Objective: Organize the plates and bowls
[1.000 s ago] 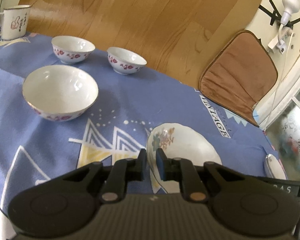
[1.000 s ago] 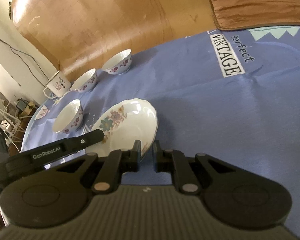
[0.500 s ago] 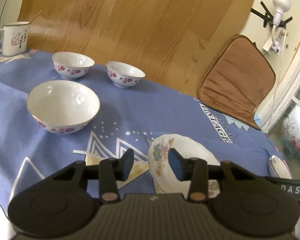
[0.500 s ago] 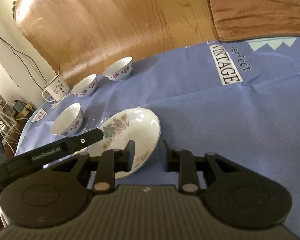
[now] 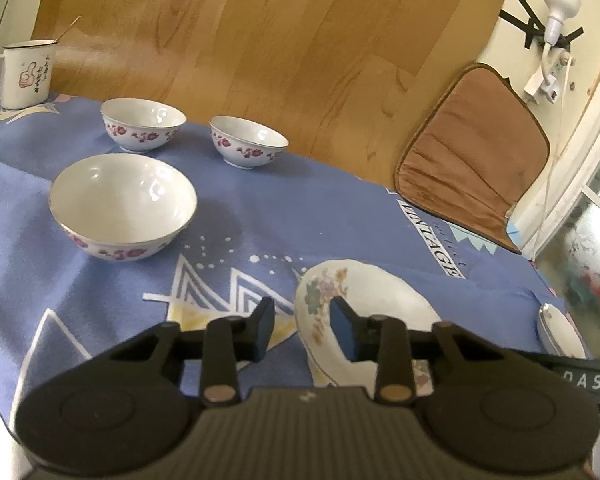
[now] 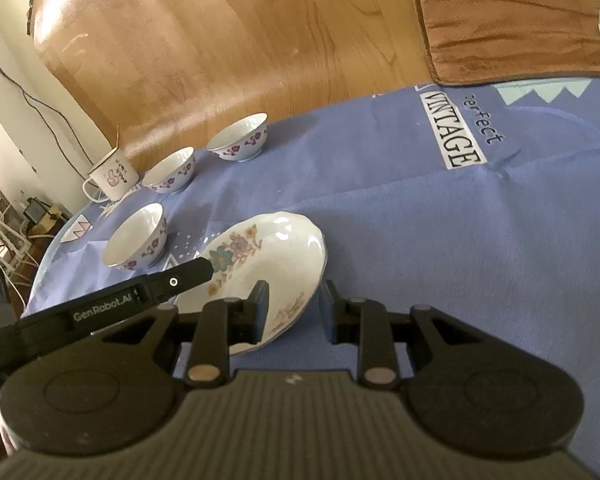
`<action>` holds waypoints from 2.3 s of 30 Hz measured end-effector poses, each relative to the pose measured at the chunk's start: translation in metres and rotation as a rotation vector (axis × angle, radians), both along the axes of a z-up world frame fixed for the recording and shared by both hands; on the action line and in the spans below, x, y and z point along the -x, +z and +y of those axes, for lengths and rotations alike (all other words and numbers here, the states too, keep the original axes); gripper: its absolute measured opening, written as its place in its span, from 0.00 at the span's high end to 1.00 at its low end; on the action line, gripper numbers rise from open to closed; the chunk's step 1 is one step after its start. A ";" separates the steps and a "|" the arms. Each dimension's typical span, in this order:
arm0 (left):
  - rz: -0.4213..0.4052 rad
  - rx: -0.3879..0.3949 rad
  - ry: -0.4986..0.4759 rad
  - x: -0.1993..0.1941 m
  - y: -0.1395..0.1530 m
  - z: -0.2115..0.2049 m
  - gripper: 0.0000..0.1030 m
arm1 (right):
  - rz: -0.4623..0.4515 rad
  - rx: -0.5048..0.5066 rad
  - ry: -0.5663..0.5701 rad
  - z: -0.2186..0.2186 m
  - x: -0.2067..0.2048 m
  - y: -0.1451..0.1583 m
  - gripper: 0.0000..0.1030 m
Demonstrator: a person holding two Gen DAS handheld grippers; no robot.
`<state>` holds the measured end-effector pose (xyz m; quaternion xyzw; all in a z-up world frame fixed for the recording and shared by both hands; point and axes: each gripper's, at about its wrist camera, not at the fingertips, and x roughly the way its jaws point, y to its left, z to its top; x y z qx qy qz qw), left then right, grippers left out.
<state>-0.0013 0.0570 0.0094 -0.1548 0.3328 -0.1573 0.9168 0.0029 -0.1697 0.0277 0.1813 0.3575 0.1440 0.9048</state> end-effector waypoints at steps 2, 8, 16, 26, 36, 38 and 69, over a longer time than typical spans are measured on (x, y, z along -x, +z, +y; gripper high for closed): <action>0.002 -0.003 -0.002 0.000 0.000 -0.002 0.74 | 0.000 0.003 0.001 0.000 0.000 -0.001 0.70; 0.016 -0.011 0.000 -0.002 -0.002 -0.004 0.87 | 0.023 0.006 -0.005 0.002 -0.001 -0.006 0.82; -0.021 0.015 0.000 0.005 0.013 -0.005 0.90 | -0.067 0.041 -0.043 0.000 0.011 0.005 0.84; -0.011 -0.017 0.013 0.004 0.019 -0.015 0.90 | -0.112 0.070 -0.038 -0.001 0.012 0.006 0.84; -0.033 -0.074 -0.028 0.004 0.030 -0.048 0.90 | -0.154 0.043 -0.090 -0.022 0.024 0.005 0.84; -0.031 -0.081 -0.043 0.003 0.031 -0.057 0.90 | -0.163 0.040 -0.105 -0.029 0.027 0.005 0.84; -0.091 -0.218 -0.439 -0.005 0.036 -0.299 0.88 | -0.237 0.041 -0.588 -0.193 0.100 -0.013 0.84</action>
